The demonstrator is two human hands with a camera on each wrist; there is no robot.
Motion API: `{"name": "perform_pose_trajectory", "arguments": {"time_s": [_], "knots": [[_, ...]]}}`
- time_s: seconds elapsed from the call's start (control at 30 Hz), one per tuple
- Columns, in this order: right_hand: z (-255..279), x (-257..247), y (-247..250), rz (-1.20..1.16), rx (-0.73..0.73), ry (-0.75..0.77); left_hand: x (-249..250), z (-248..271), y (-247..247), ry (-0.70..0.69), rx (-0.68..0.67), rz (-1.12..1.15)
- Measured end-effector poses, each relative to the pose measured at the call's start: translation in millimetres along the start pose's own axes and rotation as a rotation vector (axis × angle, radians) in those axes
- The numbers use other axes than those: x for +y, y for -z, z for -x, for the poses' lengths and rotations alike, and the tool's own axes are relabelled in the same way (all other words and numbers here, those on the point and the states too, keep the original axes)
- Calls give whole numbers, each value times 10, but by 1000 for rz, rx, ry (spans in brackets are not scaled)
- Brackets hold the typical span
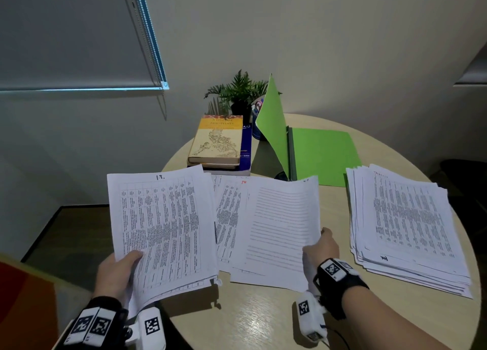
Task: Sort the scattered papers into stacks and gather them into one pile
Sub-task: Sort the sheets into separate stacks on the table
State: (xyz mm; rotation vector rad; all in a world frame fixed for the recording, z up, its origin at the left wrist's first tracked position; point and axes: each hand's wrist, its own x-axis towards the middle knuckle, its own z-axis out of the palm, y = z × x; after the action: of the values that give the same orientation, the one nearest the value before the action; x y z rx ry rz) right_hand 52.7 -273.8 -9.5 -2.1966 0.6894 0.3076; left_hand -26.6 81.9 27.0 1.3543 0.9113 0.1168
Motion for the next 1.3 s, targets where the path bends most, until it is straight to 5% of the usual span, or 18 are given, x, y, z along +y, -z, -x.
{"name": "perform_pose_trajectory", "arguments": {"time_s": [0.4,0.77,1.1,1.3], "knots": [[239,91,328,-641,-30,74,-23,-107,-98,-12,-48,-77],[288,-73,818,-578,168,243,-35,-384,-836,-49,-167,-180],[378,-271,1123,-647,232,252,-360,-575,-1434,-247,-52,-1212],[440,-250,1096,-684,185,231,-329,-549,-1478,-301,-98,-1083]]}}
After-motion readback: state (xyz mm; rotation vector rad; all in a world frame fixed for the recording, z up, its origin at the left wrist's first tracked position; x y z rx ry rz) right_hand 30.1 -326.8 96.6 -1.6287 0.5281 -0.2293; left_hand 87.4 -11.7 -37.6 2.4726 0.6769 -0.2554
